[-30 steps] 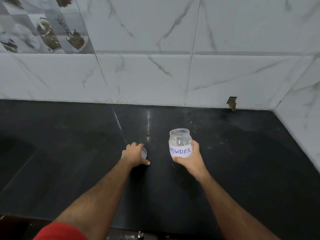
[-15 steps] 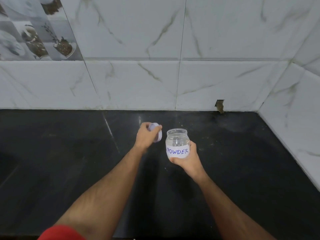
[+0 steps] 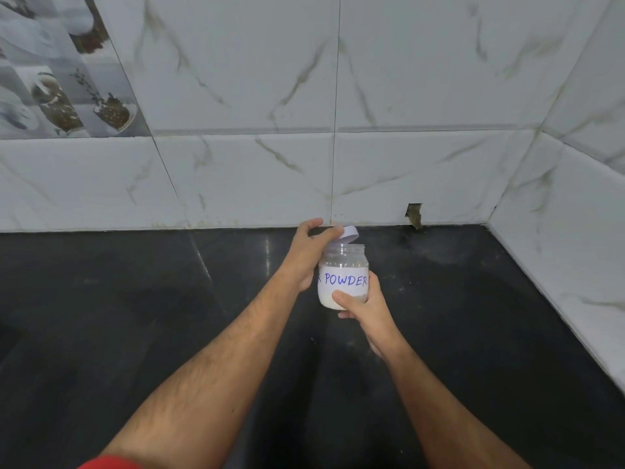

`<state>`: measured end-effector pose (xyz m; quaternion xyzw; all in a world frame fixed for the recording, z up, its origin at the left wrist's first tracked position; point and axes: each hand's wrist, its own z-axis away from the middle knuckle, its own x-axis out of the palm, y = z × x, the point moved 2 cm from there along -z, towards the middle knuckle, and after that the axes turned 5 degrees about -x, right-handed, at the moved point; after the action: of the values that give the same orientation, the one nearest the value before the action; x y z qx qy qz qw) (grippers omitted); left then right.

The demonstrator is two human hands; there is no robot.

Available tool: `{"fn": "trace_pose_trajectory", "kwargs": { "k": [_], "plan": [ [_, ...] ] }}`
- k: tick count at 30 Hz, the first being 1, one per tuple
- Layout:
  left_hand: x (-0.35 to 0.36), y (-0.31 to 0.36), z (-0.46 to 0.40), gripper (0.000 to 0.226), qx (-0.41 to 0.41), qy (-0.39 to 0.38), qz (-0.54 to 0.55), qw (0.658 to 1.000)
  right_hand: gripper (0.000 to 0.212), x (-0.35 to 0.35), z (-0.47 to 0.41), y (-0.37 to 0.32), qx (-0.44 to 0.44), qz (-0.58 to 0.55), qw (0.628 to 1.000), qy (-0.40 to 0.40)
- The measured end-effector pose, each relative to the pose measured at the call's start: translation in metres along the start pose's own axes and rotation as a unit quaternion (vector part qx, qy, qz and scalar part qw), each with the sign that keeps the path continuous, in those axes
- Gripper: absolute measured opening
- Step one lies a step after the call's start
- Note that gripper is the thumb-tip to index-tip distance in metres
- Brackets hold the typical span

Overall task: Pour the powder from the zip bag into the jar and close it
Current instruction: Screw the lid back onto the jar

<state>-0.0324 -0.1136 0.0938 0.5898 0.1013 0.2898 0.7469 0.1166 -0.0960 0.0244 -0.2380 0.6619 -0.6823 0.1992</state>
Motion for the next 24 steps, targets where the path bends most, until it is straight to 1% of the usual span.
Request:
{"fn": "trace_pose_trajectory", "kwargs": {
  "k": [3, 5, 9, 12, 15, 17, 20, 24],
  "plan": [
    [0.002, 0.003, 0.004, 0.058, 0.004, -0.036, -0.053, 0.998, 0.076, -0.001, -0.002, -0.009, -0.003, 0.023, 1.000, -0.007],
    [0.000, 0.007, 0.006, 0.055, 0.005, -0.045, -0.082, 0.996, 0.069, -0.002, -0.002, -0.012, 0.004, 0.021, 1.000, -0.015],
    [-0.006, 0.019, 0.010, 0.044, 0.012, -0.074, -0.160, 0.984, 0.073, -0.004, -0.002, -0.018, 0.019, 0.000, 0.999, -0.045],
    [-0.010, 0.027, 0.014, 0.034, 0.018, -0.095, -0.219, 0.971, 0.070, -0.004, -0.002, -0.023, 0.015, 0.021, 0.998, -0.061],
    [-0.010, 0.030, 0.017, 0.030, 0.024, -0.113, -0.237, 0.965, 0.067, -0.001, -0.001, -0.026, 0.014, 0.033, 0.997, -0.071],
    [-0.010, 0.029, 0.017, 0.031, 0.026, -0.111, -0.239, 0.964, 0.065, 0.000, 0.000, -0.026, 0.013, 0.040, 0.997, -0.072],
    [-0.011, 0.026, 0.018, 0.031, 0.025, -0.100, -0.243, 0.965, 0.060, 0.002, 0.000, -0.027, 0.011, 0.077, 0.995, -0.062],
    [-0.009, 0.022, 0.017, 0.031, 0.031, -0.082, -0.278, 0.956, 0.073, 0.005, 0.001, -0.032, -0.014, 0.173, 0.985, -0.026]
  ]
}}
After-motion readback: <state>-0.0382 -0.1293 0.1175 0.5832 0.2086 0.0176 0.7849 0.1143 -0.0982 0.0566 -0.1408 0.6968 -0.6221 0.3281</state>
